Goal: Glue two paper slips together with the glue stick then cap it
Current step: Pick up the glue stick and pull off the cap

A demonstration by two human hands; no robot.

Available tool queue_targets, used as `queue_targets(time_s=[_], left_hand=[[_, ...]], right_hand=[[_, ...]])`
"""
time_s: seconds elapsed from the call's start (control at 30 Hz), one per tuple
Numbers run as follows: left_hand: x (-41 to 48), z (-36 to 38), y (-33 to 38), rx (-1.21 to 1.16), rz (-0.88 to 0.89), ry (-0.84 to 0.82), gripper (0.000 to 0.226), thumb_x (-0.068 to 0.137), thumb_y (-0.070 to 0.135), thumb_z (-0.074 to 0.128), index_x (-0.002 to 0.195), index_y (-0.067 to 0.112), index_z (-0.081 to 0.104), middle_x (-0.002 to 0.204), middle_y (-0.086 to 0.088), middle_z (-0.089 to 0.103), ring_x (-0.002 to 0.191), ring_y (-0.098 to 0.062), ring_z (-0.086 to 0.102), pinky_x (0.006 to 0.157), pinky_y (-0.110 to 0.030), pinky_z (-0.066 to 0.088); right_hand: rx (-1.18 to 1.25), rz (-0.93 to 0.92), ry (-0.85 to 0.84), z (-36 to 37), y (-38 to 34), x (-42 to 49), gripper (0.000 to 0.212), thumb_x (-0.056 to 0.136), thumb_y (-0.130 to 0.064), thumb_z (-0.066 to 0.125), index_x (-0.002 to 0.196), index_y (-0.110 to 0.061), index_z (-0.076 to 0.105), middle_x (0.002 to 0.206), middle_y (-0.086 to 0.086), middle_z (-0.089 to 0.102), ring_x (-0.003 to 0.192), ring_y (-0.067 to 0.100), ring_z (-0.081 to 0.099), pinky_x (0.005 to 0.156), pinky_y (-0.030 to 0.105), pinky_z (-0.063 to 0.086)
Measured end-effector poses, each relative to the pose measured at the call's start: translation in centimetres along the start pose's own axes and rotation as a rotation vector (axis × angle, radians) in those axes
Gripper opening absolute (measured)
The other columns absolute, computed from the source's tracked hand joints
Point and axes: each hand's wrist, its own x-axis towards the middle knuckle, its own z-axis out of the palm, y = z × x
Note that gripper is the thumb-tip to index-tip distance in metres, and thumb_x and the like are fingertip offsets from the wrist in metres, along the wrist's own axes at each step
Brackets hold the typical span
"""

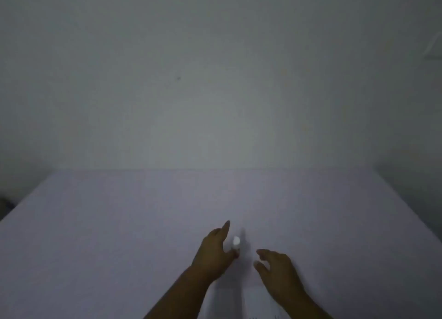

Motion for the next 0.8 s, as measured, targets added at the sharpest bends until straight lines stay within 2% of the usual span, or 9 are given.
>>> queue_targets(time_s=[0.07, 0.13, 0.2, 0.3, 0.37, 0.4, 0.57, 0.67, 0.8], left_hand=[[0.9, 1.0, -0.5, 0.006, 0.013, 0.015, 0.070, 0.084, 0.040, 0.064, 0.145, 0.025, 0.034, 0.144, -0.001, 0.045, 0.129, -0.016, 0.042, 0.101, -0.022, 0.030], [1.2, 1.7, -1.0, -0.078, -0.020, 0.053, 0.054, 0.082, 0.034, 0.067, 0.133, 0.021, 0.052, 0.135, 0.001, 0.055, 0.121, -0.014, 0.051, 0.101, -0.023, 0.038], [1.5, 2.1, -1.3, -0.129, -0.024, 0.073, 0.032, 0.082, 0.027, 0.067, 0.113, 0.021, 0.068, 0.118, 0.003, 0.067, 0.106, -0.011, 0.061, 0.091, -0.023, 0.048], [1.7, 2.1, -1.7, -0.157, 0.011, 0.109, 0.009, 0.083, 0.019, 0.064, 0.085, 0.023, 0.071, 0.086, 0.014, 0.071, 0.079, 0.002, 0.064, 0.070, -0.008, 0.047], [1.8, 1.8, -2.0, -0.222, -0.021, 0.150, 0.009, 0.086, 0.020, 0.064, 0.090, 0.027, 0.067, 0.084, 0.026, 0.062, 0.074, 0.008, 0.060, 0.065, 0.000, 0.042], [1.8, 1.6, -2.0, -0.266, -0.041, 0.163, 0.010, 0.087, 0.023, 0.064, 0.095, 0.029, 0.064, 0.086, 0.026, 0.060, 0.077, 0.009, 0.059, 0.065, 0.000, 0.042], [1.5, 1.3, -2.5, -0.581, -0.157, 0.108, 0.017, 0.089, 0.029, 0.062, 0.104, 0.022, 0.064, 0.097, -0.002, 0.070, 0.088, -0.016, 0.066, 0.082, -0.028, 0.055], [1.3, 1.1, -2.6, -0.663, -0.172, 0.093, 0.017, 0.089, 0.028, 0.062, 0.103, 0.020, 0.065, 0.096, -0.005, 0.070, 0.088, -0.019, 0.067, 0.082, -0.030, 0.056], [1.3, 0.9, -2.4, -0.723, -0.214, 0.134, 0.016, 0.088, 0.028, 0.063, 0.100, 0.017, 0.065, 0.096, -0.007, 0.070, 0.091, -0.021, 0.067, 0.086, -0.034, 0.055]], right_hand=[[0.002, -0.011, -0.010, 1.0, 0.5, 0.9, 0.039, 0.087, -0.036, 0.055, 0.125, -0.025, 0.053, 0.119, -0.004, 0.064, 0.111, 0.018, 0.052, 0.097, 0.029, 0.040], [0.014, -0.008, -0.027, 1.5, 0.3, 1.5, 0.040, 0.087, -0.035, 0.056, 0.126, -0.025, 0.053, 0.121, -0.004, 0.063, 0.113, 0.019, 0.049, 0.098, 0.030, 0.040], [0.015, -0.021, -0.047, 2.2, 0.2, 2.2, 0.042, 0.087, -0.033, 0.056, 0.128, -0.023, 0.052, 0.126, -0.002, 0.060, 0.117, 0.020, 0.046, 0.101, 0.031, 0.038], [0.034, -0.064, -0.079, 2.6, -0.5, 3.1, 0.045, 0.088, -0.033, 0.057, 0.130, -0.022, 0.049, 0.131, -0.001, 0.056, 0.121, 0.021, 0.043, 0.105, 0.032, 0.034], [0.096, -0.064, -0.090, 2.6, -0.9, 3.4, 0.042, 0.088, -0.036, 0.057, 0.128, -0.023, 0.052, 0.129, -0.001, 0.057, 0.121, 0.020, 0.042, 0.104, 0.034, 0.036], [0.119, -0.070, -0.091, 2.6, -1.1, 3.4, 0.039, 0.088, -0.036, 0.057, 0.125, -0.024, 0.054, 0.126, -0.002, 0.059, 0.119, 0.020, 0.043, 0.102, 0.033, 0.037], [0.345, -0.022, -0.167, 1.9, -1.5, 3.1, 0.018, 0.088, -0.027, 0.058, 0.105, -0.032, 0.061, 0.102, -0.012, 0.063, 0.101, 0.010, 0.056, 0.086, 0.025, 0.046], [0.437, 0.030, -0.200, 1.5, -2.1, 2.4, 0.018, 0.090, -0.024, 0.056, 0.098, -0.040, 0.055, 0.095, -0.016, 0.063, 0.091, 0.002, 0.059, 0.076, 0.014, 0.043], [0.461, 0.038, -0.173, 1.1, -2.8, 1.8, 0.015, 0.090, -0.022, 0.055, 0.099, -0.034, 0.058, 0.094, -0.014, 0.064, 0.089, -0.002, 0.058, 0.075, 0.013, 0.042]])
